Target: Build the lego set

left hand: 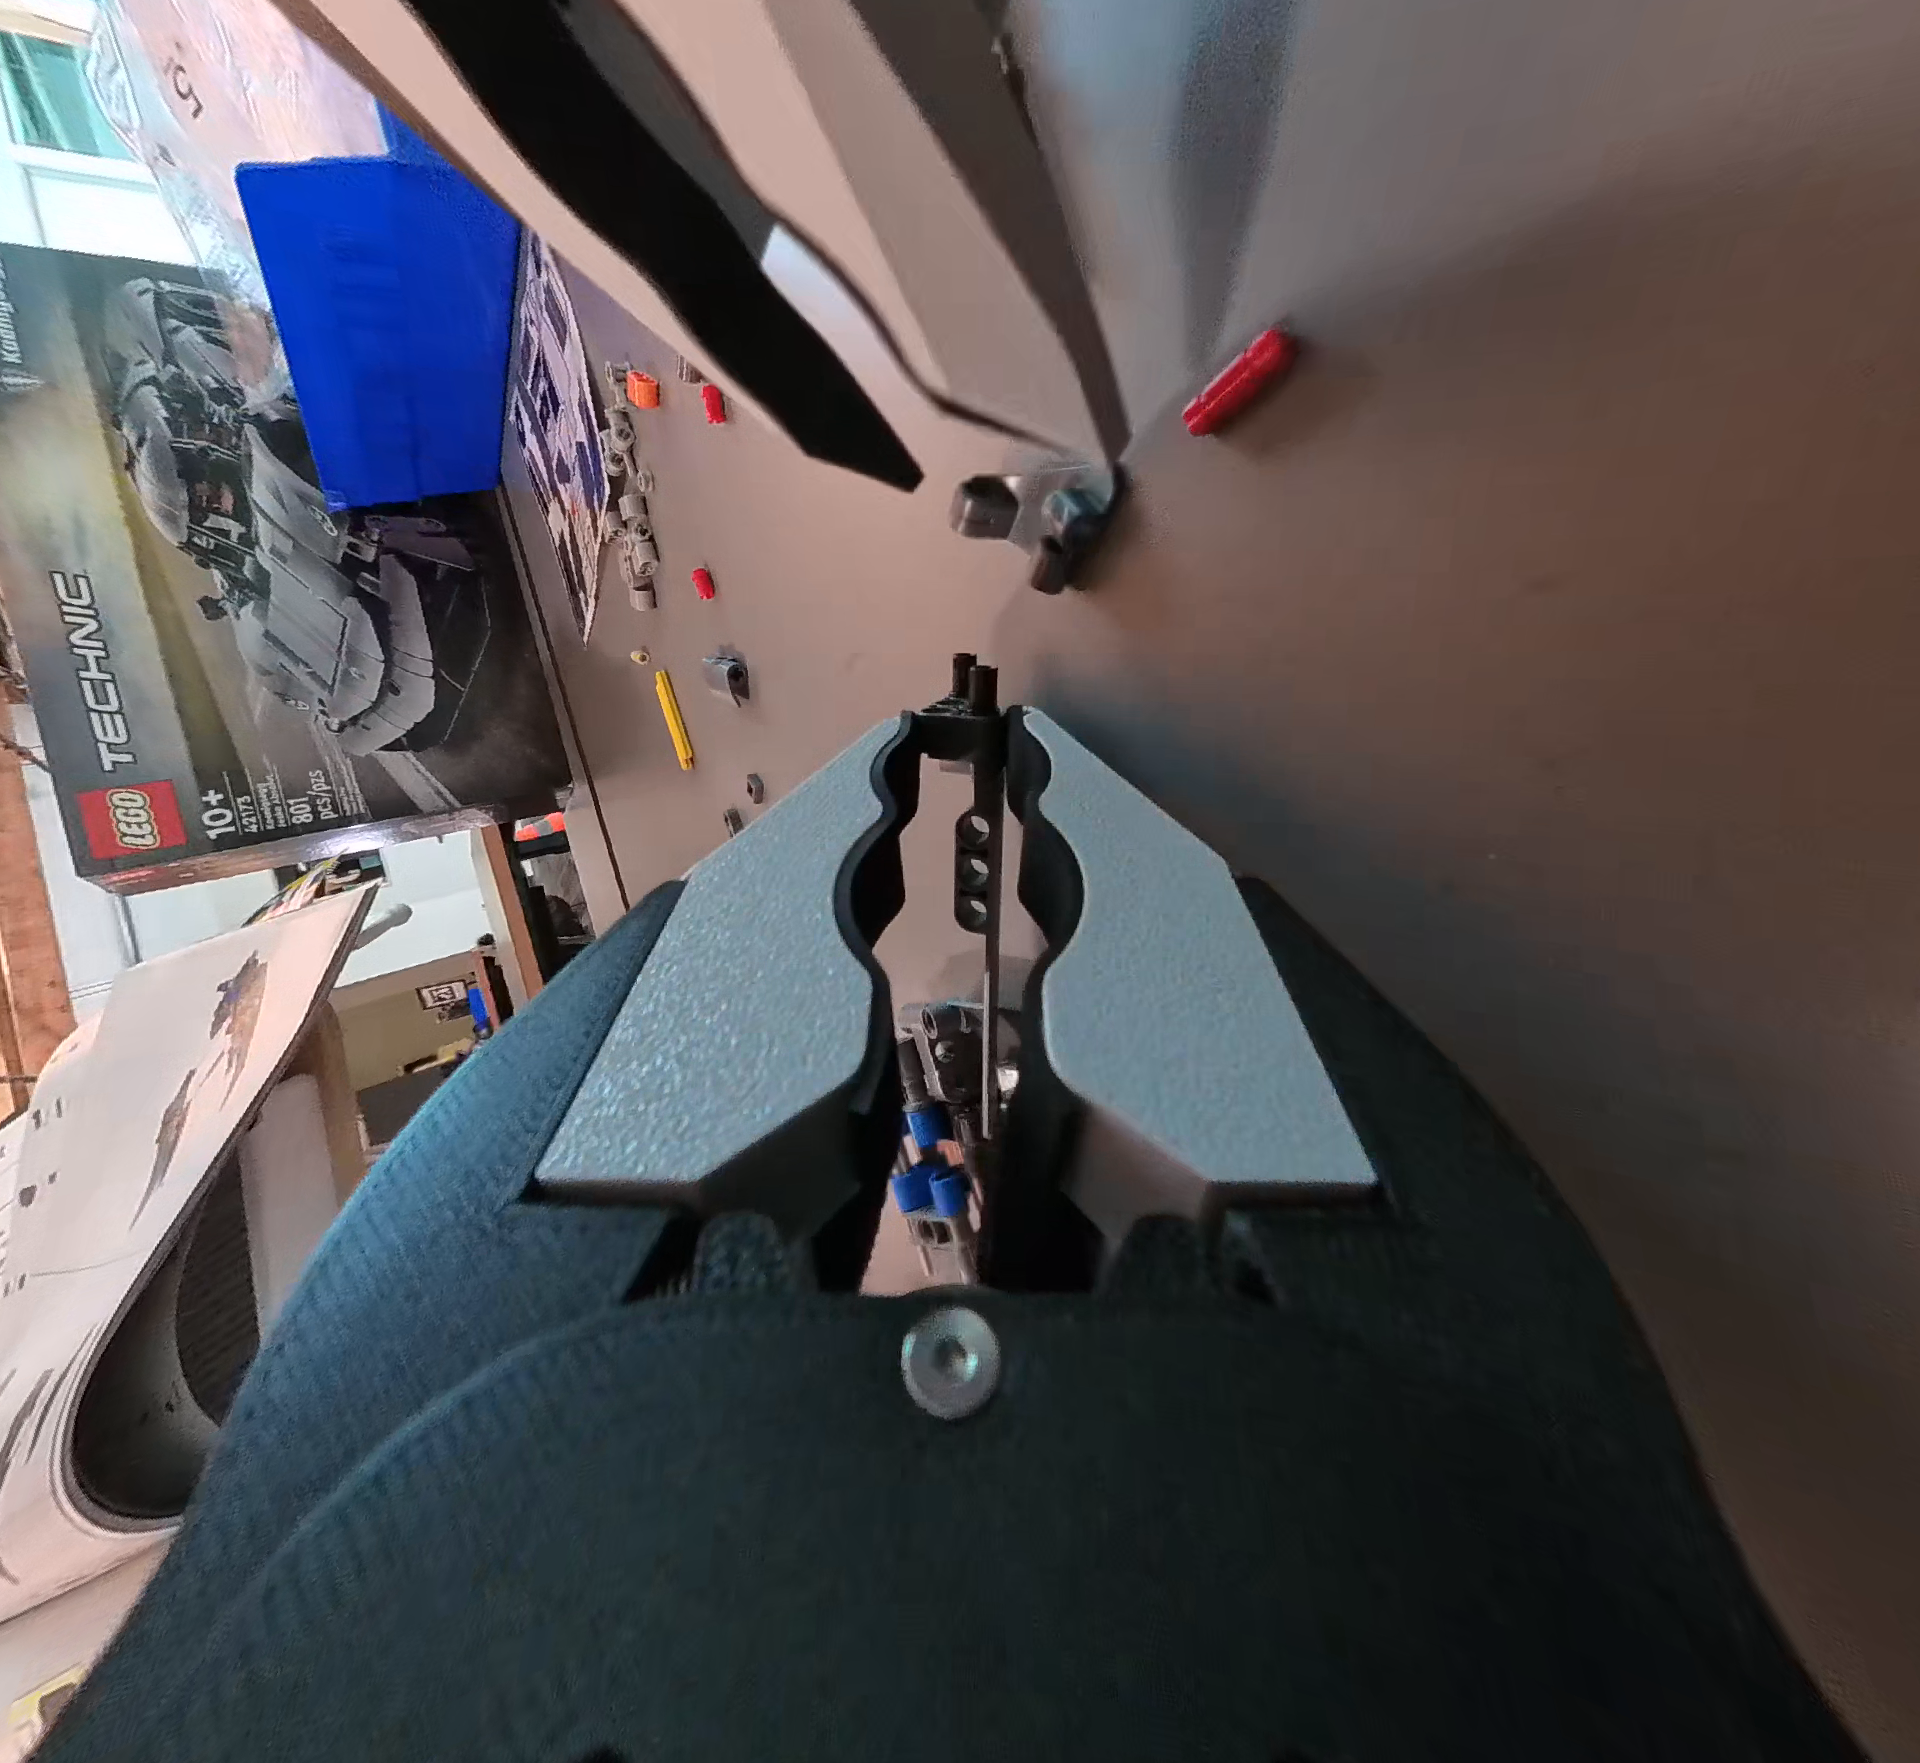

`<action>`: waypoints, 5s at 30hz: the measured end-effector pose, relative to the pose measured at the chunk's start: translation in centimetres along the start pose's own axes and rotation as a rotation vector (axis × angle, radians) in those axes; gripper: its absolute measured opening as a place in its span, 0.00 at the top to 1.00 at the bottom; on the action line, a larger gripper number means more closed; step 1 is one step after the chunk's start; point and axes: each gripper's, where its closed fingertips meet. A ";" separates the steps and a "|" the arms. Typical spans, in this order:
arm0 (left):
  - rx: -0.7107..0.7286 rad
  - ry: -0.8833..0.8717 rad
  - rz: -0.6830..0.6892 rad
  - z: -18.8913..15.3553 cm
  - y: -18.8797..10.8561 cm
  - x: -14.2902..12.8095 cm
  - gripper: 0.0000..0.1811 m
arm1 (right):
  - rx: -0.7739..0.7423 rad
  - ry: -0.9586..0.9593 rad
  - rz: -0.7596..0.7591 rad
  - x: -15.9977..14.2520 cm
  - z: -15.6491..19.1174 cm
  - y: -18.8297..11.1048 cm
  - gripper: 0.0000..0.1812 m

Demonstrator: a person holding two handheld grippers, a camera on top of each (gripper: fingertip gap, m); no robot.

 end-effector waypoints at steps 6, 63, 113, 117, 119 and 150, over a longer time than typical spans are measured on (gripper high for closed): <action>0.016 0.007 0.000 -0.2 0.2 0.3 0.93 | -0.095 0.039 0.005 -0.2 -0.2 1.6 0.79; 0.216 0.146 0.018 0.3 0.3 1.3 0.93 | 0.247 0.066 -0.057 0.3 -0.4 1.6 0.87; 0.201 0.091 0.027 -0.3 0.0 1.2 0.93 | 0.257 -0.040 -0.043 0.8 -0.8 1.7 0.87; 0.212 0.124 0.046 -0.2 0.1 1.3 0.93 | 0.169 -0.085 -0.019 0.7 -1.6 1.0 0.84; 0.213 0.132 0.056 -0.2 0.1 1.3 0.93 | 0.126 -0.113 -0.013 0.5 -1.8 0.4 0.87; 0.272 0.113 0.094 0.2 0.4 1.5 0.94 | 0.212 0.024 -0.068 0.6 -0.2 1.4 0.98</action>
Point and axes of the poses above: each gripper's, where its closed fingertips meet, y out along the fingers, x out of its top, z = x × y across the jaws
